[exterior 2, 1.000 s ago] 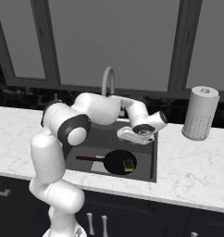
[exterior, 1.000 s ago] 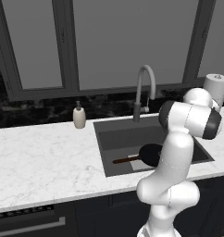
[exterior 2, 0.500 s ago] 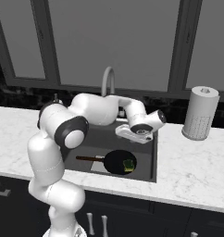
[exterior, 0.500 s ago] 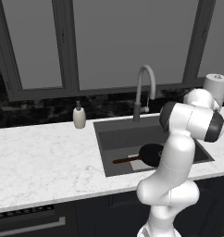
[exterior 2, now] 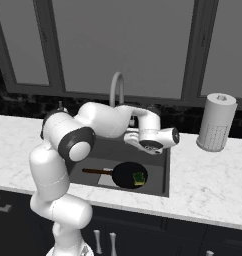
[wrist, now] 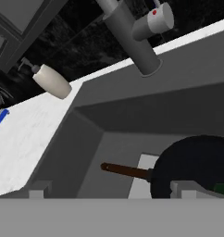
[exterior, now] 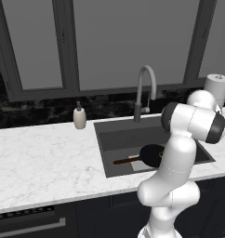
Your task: Pick the pan and sponge and place them into the sink. Then turn on the water.
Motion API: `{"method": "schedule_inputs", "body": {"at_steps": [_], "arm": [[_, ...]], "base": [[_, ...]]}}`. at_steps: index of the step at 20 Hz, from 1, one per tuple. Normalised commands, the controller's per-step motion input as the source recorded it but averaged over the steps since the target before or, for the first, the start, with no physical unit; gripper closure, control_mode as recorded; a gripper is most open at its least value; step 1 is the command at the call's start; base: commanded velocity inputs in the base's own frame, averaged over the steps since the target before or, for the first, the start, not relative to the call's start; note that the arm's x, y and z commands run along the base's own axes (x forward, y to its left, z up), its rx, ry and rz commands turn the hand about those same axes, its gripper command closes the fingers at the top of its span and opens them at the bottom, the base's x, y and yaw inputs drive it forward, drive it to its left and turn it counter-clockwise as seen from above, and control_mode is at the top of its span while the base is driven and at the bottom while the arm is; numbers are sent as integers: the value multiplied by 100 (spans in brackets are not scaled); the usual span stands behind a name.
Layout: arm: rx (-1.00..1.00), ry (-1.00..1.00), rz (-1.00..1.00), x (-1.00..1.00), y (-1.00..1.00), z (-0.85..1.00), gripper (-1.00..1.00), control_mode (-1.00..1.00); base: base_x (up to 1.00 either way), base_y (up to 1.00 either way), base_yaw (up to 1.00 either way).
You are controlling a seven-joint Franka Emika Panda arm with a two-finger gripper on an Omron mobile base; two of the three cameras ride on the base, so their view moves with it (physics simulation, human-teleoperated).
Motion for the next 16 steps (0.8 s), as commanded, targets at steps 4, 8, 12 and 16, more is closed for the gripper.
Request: {"method": "schedule_inputs", "body": {"at_steps": [4,8,12,16], "arm": [[2,-2,-10,18,22,5,-100,-100],[0,-3,-9,32,13,8,-100,-100],[0,-2,-9,38,8,17,-100,-100],[1,-2,-7,39,4,16,-100,-100]], "base": [[0,0,0],[0,0,0],[0,0,0],[0,0,0]]}}
